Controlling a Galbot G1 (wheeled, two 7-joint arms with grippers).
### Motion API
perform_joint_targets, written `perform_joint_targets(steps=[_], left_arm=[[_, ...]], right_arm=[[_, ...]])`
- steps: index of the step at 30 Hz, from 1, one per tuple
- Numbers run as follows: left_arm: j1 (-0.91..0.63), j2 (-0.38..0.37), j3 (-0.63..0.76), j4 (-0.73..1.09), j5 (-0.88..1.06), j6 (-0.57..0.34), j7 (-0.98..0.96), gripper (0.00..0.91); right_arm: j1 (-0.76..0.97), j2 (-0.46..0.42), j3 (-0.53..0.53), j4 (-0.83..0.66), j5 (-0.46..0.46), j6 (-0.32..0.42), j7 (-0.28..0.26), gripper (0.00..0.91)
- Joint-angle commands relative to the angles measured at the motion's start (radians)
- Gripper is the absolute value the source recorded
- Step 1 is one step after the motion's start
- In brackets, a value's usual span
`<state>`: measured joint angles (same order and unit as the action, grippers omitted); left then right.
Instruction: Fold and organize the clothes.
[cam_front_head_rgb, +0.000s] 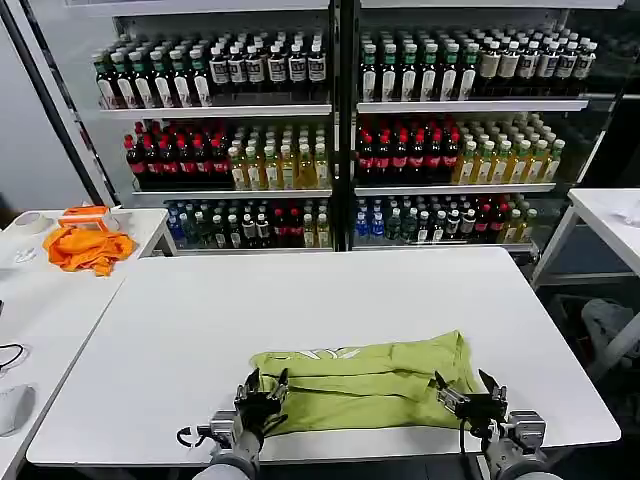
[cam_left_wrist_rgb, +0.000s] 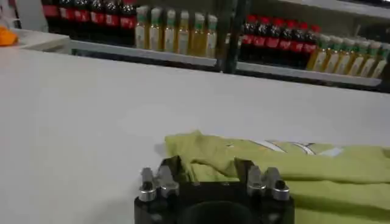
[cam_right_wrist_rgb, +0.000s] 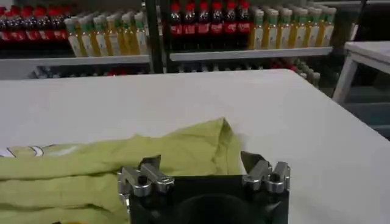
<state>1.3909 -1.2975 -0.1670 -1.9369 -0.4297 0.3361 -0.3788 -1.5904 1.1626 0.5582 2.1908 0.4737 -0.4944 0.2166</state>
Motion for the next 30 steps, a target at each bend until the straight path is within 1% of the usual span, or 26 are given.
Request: perform_joint_targets(steps=[1, 7, 13, 18, 28, 30], left_arm=[[0.027, -0.024, 0.004, 0.021, 0.005, -0.013, -0.007, 0.071], [0.028, -0.025, -0.010, 0.007, -0.005, -0.029, -0.001, 0.050], [0.012, 0.001, -0.092, -0.046, -0.063, -0.024, 0.006, 0.040], [0.022, 0.068, -0.212, -0.118, -0.125, -0.013, 0.016, 0.040], [0.023, 0.277, -0.522, -0.167, -0.314, 0.028, 0.034, 0.040], [0.013, 0.305, -0.568, -0.181, -0.365, 0.043, 0.039, 0.040]], right_arm=[[-0.007, 0.003, 0.003, 0.004, -0.004, 0.006, 0.001, 0.907], [-0.013, 0.008, 0.006, 0.008, -0.009, 0.013, 0.003, 0.907], [-0.018, 0.006, 0.014, 0.018, -0.006, 0.016, 0.003, 0.907], [-0.017, 0.003, 0.019, 0.023, -0.001, 0.018, 0.003, 0.907], [-0.013, -0.001, 0.018, 0.027, 0.003, 0.019, 0.002, 0.907], [-0.014, 0.001, 0.017, 0.027, 0.002, 0.019, 0.001, 0.907]])
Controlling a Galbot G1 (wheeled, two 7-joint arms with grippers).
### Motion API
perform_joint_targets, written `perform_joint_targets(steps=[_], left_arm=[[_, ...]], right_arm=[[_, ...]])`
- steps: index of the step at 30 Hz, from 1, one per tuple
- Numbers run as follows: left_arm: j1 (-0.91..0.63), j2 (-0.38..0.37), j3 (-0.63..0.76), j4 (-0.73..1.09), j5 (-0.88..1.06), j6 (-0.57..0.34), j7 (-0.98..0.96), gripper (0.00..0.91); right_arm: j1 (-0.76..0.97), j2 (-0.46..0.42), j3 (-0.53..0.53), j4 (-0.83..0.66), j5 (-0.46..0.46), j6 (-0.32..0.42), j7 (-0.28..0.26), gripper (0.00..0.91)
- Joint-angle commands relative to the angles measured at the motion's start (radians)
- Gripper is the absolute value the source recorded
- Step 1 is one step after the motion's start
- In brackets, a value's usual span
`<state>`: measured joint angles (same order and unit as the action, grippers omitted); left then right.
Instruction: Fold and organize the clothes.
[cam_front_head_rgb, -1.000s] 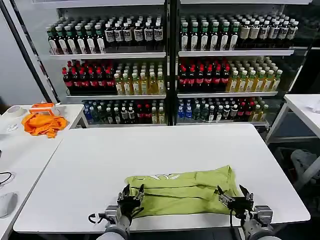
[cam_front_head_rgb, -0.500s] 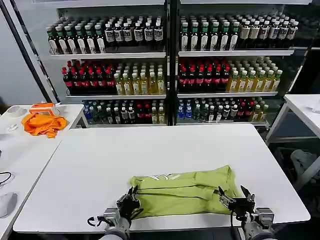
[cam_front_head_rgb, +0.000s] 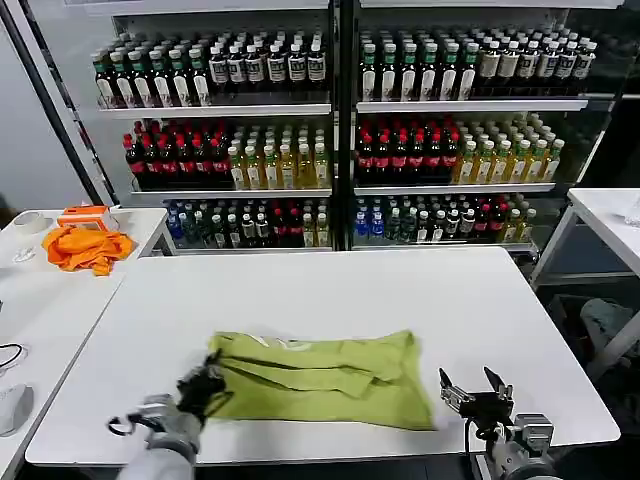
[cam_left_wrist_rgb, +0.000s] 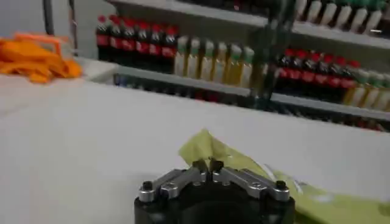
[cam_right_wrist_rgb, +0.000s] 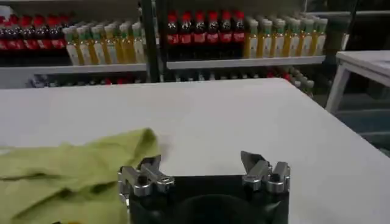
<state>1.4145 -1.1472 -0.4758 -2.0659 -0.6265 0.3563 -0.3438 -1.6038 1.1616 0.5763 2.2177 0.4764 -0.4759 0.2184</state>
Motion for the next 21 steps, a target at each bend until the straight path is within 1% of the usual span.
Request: perform_joint_targets(steps=[1, 4, 7, 11, 12, 14, 18, 21], left_arm=[[-0.015, 0.160, -0.270, -0.061, -0.207, 0.037, 0.004, 0.040], [-0.021, 0.163, -0.248, -0.107, -0.302, 0.054, 0.011, 0.040], [-0.023, 0.133, -0.146, -0.163, -0.417, 0.072, 0.018, 0.040], [-0.043, 0.042, -0.035, -0.183, -0.546, 0.101, 0.017, 0.030], [-0.054, 0.018, -0.005, -0.183, -0.574, 0.105, 0.013, 0.040], [-0.073, -0.015, 0.034, -0.182, -0.648, 0.122, 0.000, 0.040], [-0.116, -0.080, 0.116, -0.149, -0.656, 0.127, 0.000, 0.040], [-0.147, -0.110, 0.176, -0.100, -0.654, 0.123, -0.003, 0.040]], right_arm=[[-0.001, 0.003, -0.001, 0.001, -0.001, 0.000, -0.001, 0.907], [-0.003, 0.003, -0.003, -0.001, -0.003, 0.001, -0.001, 0.907], [-0.005, 0.003, -0.003, 0.000, -0.004, 0.002, -0.001, 0.907], [-0.010, 0.006, 0.000, 0.003, -0.005, 0.002, -0.003, 0.907], [-0.011, 0.010, 0.002, 0.005, -0.007, 0.001, -0.003, 0.907], [-0.011, 0.020, 0.005, 0.010, -0.009, -0.002, -0.003, 0.907], [-0.017, 0.033, 0.004, 0.016, -0.009, -0.004, -0.003, 0.907], [-0.018, 0.038, 0.004, 0.011, -0.009, -0.001, -0.003, 0.907]])
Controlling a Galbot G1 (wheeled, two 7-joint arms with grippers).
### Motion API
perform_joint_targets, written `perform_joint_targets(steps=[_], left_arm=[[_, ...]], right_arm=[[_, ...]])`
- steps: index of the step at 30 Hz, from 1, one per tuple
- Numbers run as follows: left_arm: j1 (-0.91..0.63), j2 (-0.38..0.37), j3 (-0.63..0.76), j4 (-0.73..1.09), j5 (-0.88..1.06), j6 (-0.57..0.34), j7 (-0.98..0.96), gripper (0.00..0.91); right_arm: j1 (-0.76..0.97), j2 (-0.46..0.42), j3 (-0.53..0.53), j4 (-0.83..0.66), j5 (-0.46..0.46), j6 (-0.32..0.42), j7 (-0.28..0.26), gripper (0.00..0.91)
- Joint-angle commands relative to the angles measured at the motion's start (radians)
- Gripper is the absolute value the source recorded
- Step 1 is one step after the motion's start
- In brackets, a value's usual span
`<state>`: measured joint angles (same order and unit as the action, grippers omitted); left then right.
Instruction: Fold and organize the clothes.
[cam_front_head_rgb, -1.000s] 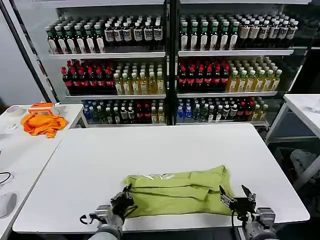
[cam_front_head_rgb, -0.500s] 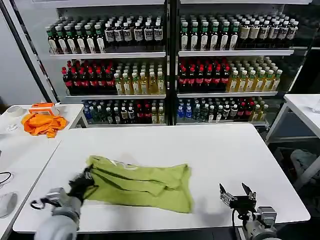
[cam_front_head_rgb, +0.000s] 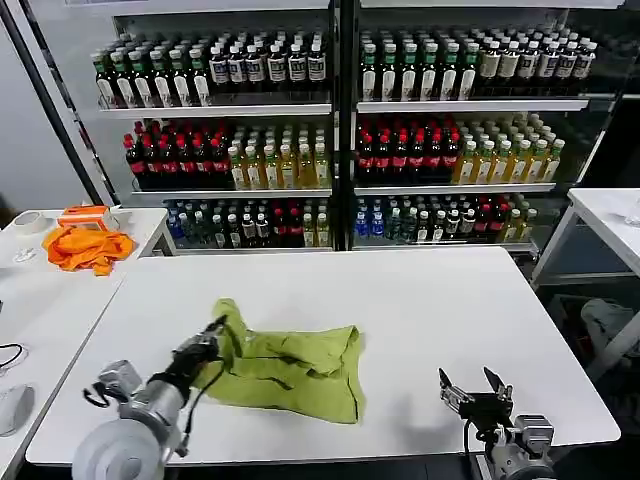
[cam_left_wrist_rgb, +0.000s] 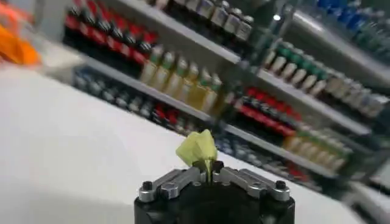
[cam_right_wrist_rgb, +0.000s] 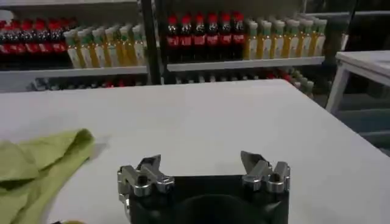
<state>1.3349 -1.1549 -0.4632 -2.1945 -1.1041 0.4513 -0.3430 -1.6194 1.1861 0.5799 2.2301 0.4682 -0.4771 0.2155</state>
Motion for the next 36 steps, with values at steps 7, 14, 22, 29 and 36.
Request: perform_joint_targets(steps=[7, 14, 22, 29, 36], left_arm=[[-0.148, -0.174, 0.270, 0.146, -0.123, 0.023, -0.009, 0.040], [-0.192, -0.205, 0.310, 0.261, -0.058, 0.010, -0.010, 0.907], [-0.160, -0.227, 0.318, 0.214, -0.016, -0.002, 0.016, 0.907], [-0.107, -0.174, 0.263, 0.089, -0.004, 0.003, 0.014, 0.907], [-0.055, -0.046, 0.092, 0.108, 0.123, -0.010, 0.017, 0.907]], right_arm=[[0.002, 0.025, -0.005, -0.008, -0.005, 0.002, 0.001, 0.907], [0.005, 0.031, -0.005, -0.013, -0.007, 0.006, 0.001, 0.907], [0.006, 0.035, -0.008, -0.019, -0.013, 0.005, 0.001, 0.907], [0.006, 0.035, -0.005, -0.022, -0.012, 0.005, 0.000, 0.907], [0.012, 0.036, -0.005, -0.029, -0.012, 0.008, -0.001, 0.907]])
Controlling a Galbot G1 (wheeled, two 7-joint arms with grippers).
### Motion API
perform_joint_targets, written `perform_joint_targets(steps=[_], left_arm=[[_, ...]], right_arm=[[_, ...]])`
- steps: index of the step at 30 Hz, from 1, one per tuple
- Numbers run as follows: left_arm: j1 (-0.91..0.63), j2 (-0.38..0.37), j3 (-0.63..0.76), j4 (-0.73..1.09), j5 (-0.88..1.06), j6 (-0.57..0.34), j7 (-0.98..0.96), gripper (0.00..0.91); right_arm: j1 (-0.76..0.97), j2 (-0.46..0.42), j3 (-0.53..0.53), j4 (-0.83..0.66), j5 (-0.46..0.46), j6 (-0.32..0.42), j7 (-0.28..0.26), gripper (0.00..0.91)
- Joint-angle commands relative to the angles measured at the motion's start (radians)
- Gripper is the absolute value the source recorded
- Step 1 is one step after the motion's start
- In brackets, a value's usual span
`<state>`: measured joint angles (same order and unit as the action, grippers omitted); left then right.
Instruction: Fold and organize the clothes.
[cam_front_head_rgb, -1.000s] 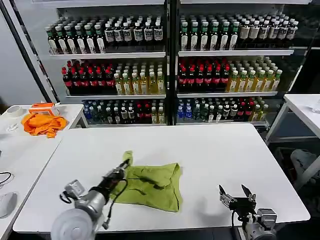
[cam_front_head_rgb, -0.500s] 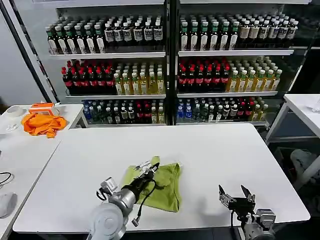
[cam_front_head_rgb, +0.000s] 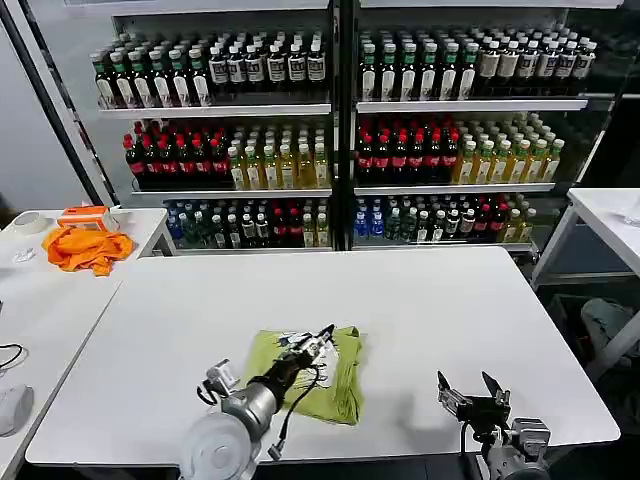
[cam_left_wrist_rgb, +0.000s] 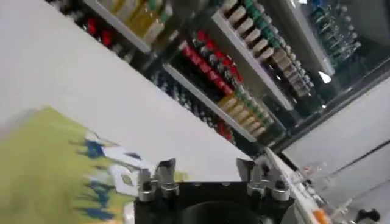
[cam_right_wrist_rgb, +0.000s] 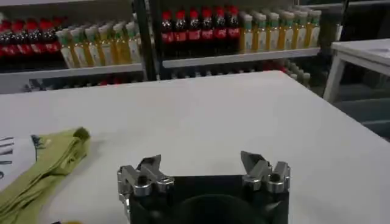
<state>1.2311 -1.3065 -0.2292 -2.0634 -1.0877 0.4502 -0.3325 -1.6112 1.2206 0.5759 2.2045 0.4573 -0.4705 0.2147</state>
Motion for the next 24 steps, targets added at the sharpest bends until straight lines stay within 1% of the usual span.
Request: perform_joint_targets(steps=[1, 4, 7, 12, 16, 24], left_arm=[[0.056, 0.123, -0.161, -0.008, 0.122, -0.006, 0.010, 0.907], [0.066, 0.152, -0.207, 0.041, 0.173, 0.016, 0.014, 0.907], [0.082, 0.158, -0.208, 0.070, 0.190, 0.031, 0.029, 0.907], [0.084, 0.120, -0.180, 0.131, 0.160, 0.055, 0.052, 0.907], [0.080, 0.087, -0.165, 0.135, 0.046, 0.101, 0.048, 0.907], [0.039, 0.058, -0.141, 0.167, -0.056, 0.124, 0.050, 0.907]], right_arm=[[0.006, 0.003, -0.001, -0.003, -0.001, 0.001, -0.001, 0.907], [0.008, 0.007, -0.001, -0.005, -0.001, 0.001, -0.001, 0.907], [0.005, 0.010, 0.000, -0.004, -0.002, 0.001, -0.001, 0.907], [-0.006, 0.009, 0.011, 0.005, -0.001, 0.001, -0.001, 0.907], [-0.026, 0.008, 0.028, 0.025, 0.001, 0.002, -0.002, 0.907], [-0.046, 0.006, 0.050, 0.039, 0.007, 0.006, -0.004, 0.907]])
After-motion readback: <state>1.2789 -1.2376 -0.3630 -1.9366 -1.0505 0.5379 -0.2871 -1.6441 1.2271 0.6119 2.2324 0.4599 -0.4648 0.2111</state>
